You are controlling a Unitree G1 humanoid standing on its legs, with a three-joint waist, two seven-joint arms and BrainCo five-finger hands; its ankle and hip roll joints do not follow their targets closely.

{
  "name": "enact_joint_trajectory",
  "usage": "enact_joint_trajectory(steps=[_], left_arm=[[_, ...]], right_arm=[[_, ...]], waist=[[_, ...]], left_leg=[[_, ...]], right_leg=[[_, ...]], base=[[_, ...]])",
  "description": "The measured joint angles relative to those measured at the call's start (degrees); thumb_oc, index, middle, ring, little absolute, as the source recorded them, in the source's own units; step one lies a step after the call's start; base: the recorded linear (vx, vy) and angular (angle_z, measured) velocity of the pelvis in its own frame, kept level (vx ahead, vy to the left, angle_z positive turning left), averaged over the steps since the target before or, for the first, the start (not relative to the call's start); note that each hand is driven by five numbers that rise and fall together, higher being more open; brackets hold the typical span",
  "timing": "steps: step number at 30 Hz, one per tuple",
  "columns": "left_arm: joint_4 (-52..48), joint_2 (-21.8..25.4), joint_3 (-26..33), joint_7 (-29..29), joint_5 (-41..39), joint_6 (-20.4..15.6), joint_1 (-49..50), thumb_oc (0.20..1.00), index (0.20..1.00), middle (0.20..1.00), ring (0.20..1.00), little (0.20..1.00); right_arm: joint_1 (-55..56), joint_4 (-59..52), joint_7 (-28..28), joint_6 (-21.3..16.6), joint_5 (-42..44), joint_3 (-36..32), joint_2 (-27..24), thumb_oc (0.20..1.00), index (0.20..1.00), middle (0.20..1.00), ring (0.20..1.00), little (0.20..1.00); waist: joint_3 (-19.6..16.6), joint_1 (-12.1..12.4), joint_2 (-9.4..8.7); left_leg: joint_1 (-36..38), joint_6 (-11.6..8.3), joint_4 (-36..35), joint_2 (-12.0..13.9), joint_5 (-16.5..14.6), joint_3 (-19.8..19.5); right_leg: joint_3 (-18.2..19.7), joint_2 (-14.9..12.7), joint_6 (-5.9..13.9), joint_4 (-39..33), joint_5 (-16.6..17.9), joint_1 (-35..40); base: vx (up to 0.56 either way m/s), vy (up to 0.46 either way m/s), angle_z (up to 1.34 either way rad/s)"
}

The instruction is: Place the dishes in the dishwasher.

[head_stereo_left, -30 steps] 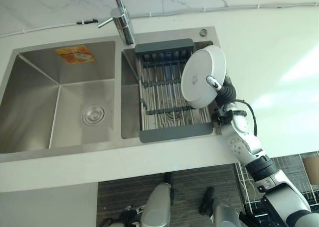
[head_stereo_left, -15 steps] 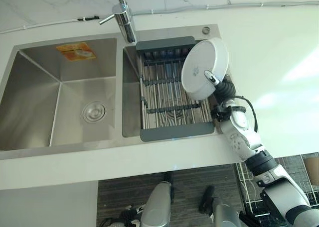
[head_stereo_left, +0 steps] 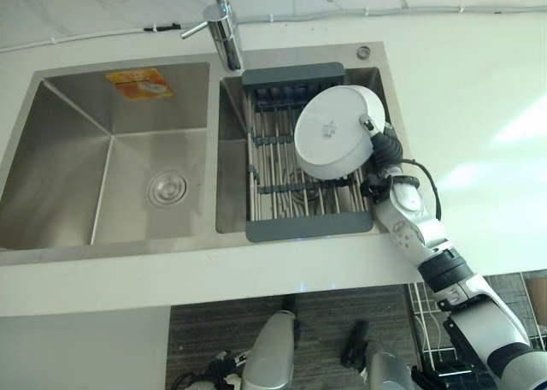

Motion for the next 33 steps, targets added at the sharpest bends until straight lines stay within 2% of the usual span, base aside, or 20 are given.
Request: enact_joint_trajectory(steps=[2,6,8,11,15,16,17,18,21,22,27,31,33], left_arm=[[0.04,-0.02,0.10,0.05,0.02,-0.28,0.00,1.000,1.000,1.000,1.000,1.000],[0.22,-1.04,1.96,0.63,0.05,-0.78,0.42,1.000,1.000,1.000,1.000,1.000],[0.26,-1.30,2.75,1.01,0.20,-0.83,0.63,1.000,1.000,1.000,1.000,1.000],[1.20,-1.51,3.14,1.15,0.98,-0.02,1.41,1.000,1.000,1.000,1.000,1.000],[3.27,-1.91,3.53,1.25,3.06,0.75,3.06,1.000,1.000,1.000,1.000,1.000],[3.39,-2.27,3.48,1.28,3.78,0.82,3.36,1.000,1.000,1.000,1.000,1.000],[3.40,-2.81,3.51,1.65,4.60,1.69,3.02,1.000,1.000,1.000,1.000,1.000],[3.39,-2.89,2.89,2.22,4.69,2.05,3.57,1.000,1.000,1.000,1.000,1.000],[3.31,-2.72,2.78,2.45,4.76,2.60,3.34,1.000,1.000,1.000,1.000,1.000],[3.41,-2.76,2.80,2.52,4.77,2.57,3.85,1.000,1.000,1.000,1.000,1.000],[3.68,-2.81,2.86,2.63,4.63,2.60,5.80,1.000,1.000,1.000,1.000,1.000],[5.07,-2.86,2.83,2.66,4.64,2.63,5.38,1.000,1.000,1.000,1.000,1.000],[5.09,-2.70,2.89,2.65,4.64,2.57,5.75,1.000,1.000,1.000,1.000,1.000]], right_arm=[[0.45,-0.41,-0.05,-1.89,-0.05,0.38,0.02,0.200,0.200,0.200,0.200,0.200],[5.97,-9.98,0.05,-5.31,-0.26,0.47,1.16,0.200,0.200,0.200,0.200,0.200],[6.36,-12.58,0.13,-7.17,-0.16,0.38,1.54,0.200,0.200,0.200,0.200,0.200],[9.64,-19.89,0.25,-8.80,-0.14,-0.38,1.27,0.200,0.200,0.200,0.200,0.200],[13.28,-28.12,1.22,-11.26,-0.12,-1.47,0.86,0.200,0.200,0.200,0.200,0.200],[14.20,-28.17,1.18,-11.73,-0.11,-1.55,0.57,0.200,0.200,0.200,0.200,0.200],[16.91,-30.40,1.04,-11.91,-0.11,-2.27,-0.28,0.200,0.200,0.200,0.200,0.200],[19.86,-34.27,0.39,-12.23,-0.11,-3.19,-0.34,0.200,0.200,0.200,0.200,0.200],[22.68,-36.02,-1.26,-13.34,0.19,-6.55,-2.20,0.200,0.200,0.200,0.200,0.200],[25.22,-36.92,-1.48,-13.65,0.64,-8.49,-3.64,0.200,0.200,0.200,0.200,0.200],[35.18,-39.06,-1.10,-14.99,7.17,-16.09,-6.54,0.200,0.200,0.200,0.200,0.200],[41.61,-39.19,1.37,-15.07,11.15,-21.04,-7.29,0.200,0.200,0.200,0.200,0.200],[43.14,-37.65,3.66,-14.96,14.02,-22.24,-7.29,0.200,0.200,0.200,0.200,0.200]], waist=[[-0.02,-0.06,-0.03],[-0.31,-0.20,-0.17],[-1.62,-1.50,-0.21],[-5.69,-2.48,-0.38],[-11.40,-6.18,-0.30],[-12.27,-6.46,-0.23],[-12.91,-7.87,-0.29],[-13.95,-7.90,-0.06],[-14.76,-11.45,0.14],[-15.42,-10.96,0.32],[-15.50,-14.73,0.63],[-14.62,-18.28,0.26],[-14.31,-19.05,0.24]], left_leg=[[0.37,-0.07,-0.15,0.05,0.07,0.10],[5.69,-0.10,-2.20,0.16,0.06,1.53],[6.62,-0.27,-2.77,0.27,-0.02,1.80],[9.86,-0.45,-4.24,0.56,-0.16,3.39],[12.47,-0.72,-5.21,1.70,-0.37,5.72],[13.83,-0.95,-5.45,2.58,-0.52,7.23],[15.82,-1.74,-6.04,3.93,-0.53,8.93],[17.04,-2.26,-6.09,5.41,-0.89,11.61],[18.02,-2.92,-6.44,6.86,-0.75,13.05],[18.31,-3.25,-7.10,7.15,-0.56,13.92],[19.50,-3.26,-8.11,7.95,-0.55,17.11],[20.23,-3.53,-9.05,8.28,-0.40,19.49],[20.77,-3.55,-9.33,8.38,-0.42,20.76]], right_leg=[[0.04,0.03,0.00,-0.01,0.00,0.25],[0.76,0.01,0.04,-1.43,0.00,4.46],[1.02,0.02,0.17,-1.65,-0.15,5.14],[2.11,0.17,0.17,-2.20,-0.32,6.72],[4.18,1.20,-0.04,-2.29,-0.55,7.47],[5.10,1.81,-0.44,-2.22,-0.64,7.71],[4.05,1.82,-0.60,-2.08,-1.15,8.49],[3.48,1.93,-1.09,-1.90,-0.65,8.16],[4.43,3.54,-1.35,-1.76,-0.28,7.65],[5.23,3.92,-1.54,-1.73,-0.29,7.12],[9.04,5.85,-2.37,-1.54,0.31,5.03],[12.01,6.88,-2.51,-1.49,0.97,3.49],[13.18,7.16,-2.53,-1.42,1.11,3.15]], base=[[-0.01,-0.046,-0.02],[0.02,-0.054,-0.13],[0.08,-0.049,-0.13],[0.06,-0.056,-0.20],[0.03,-0.081,-0.39],[0.02,-0.162,-0.69],[0.02,-0.186,-1.21],[0.01,-0.146,-1.05],[0.00,-0.078,-0.47],[-0.01,-0.047,-0.43],[-0.02,-0.057,-0.45],[-0.02,-0.057,-0.38],[0.00,-0.038,-0.29]])
